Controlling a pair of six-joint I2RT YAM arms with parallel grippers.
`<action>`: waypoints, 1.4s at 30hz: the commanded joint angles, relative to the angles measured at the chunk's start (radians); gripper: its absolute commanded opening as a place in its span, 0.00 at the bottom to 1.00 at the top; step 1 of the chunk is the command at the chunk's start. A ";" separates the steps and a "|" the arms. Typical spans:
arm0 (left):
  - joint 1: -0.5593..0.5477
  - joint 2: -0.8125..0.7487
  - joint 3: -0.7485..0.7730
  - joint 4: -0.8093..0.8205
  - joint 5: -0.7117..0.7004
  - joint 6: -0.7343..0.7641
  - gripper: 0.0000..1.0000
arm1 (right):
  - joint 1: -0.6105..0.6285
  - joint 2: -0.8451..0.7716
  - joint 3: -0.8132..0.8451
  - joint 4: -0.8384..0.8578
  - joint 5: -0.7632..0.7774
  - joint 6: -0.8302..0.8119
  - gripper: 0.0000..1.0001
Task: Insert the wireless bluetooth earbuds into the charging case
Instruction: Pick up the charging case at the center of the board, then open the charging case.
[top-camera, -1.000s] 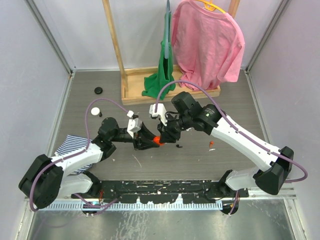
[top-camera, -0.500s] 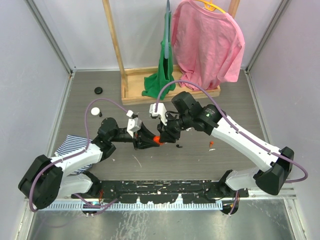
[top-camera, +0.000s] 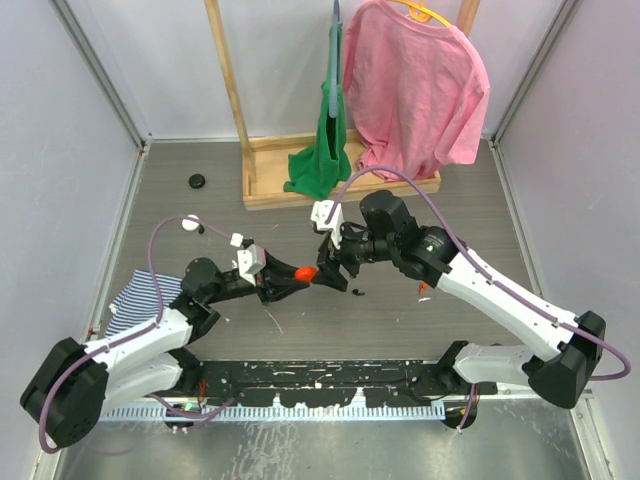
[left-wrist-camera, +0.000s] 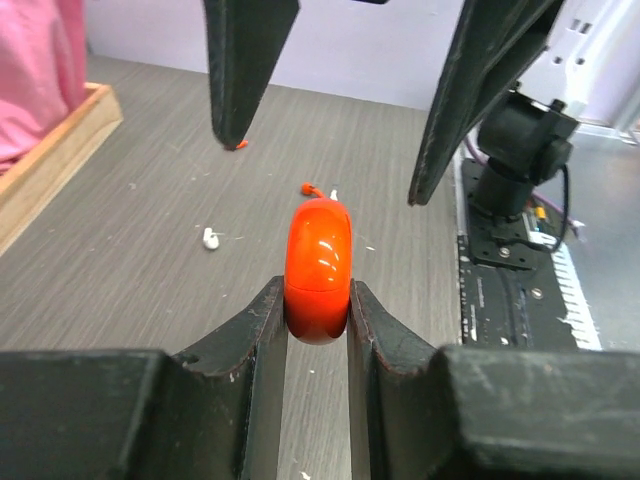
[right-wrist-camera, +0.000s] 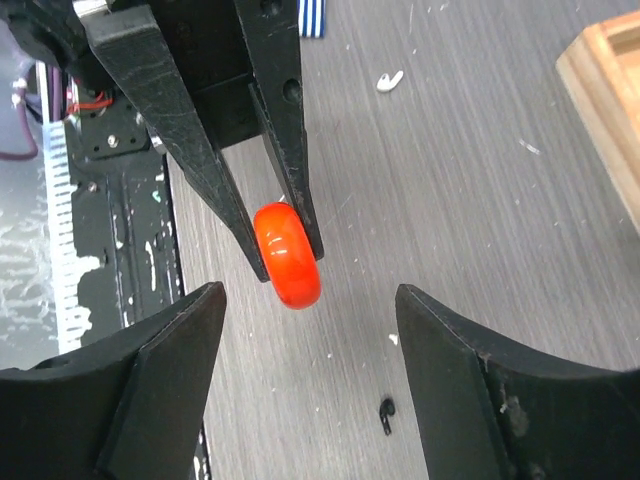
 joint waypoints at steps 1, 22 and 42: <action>-0.005 -0.062 -0.046 0.142 -0.176 -0.024 0.00 | -0.004 -0.069 -0.072 0.249 0.003 0.056 0.76; -0.005 -0.074 -0.127 0.350 -0.153 -0.097 0.00 | -0.029 -0.124 -0.382 0.823 -0.037 0.203 0.79; -0.004 -0.108 -0.129 0.373 -0.113 -0.122 0.00 | -0.047 -0.123 -0.348 0.838 -0.039 0.204 0.79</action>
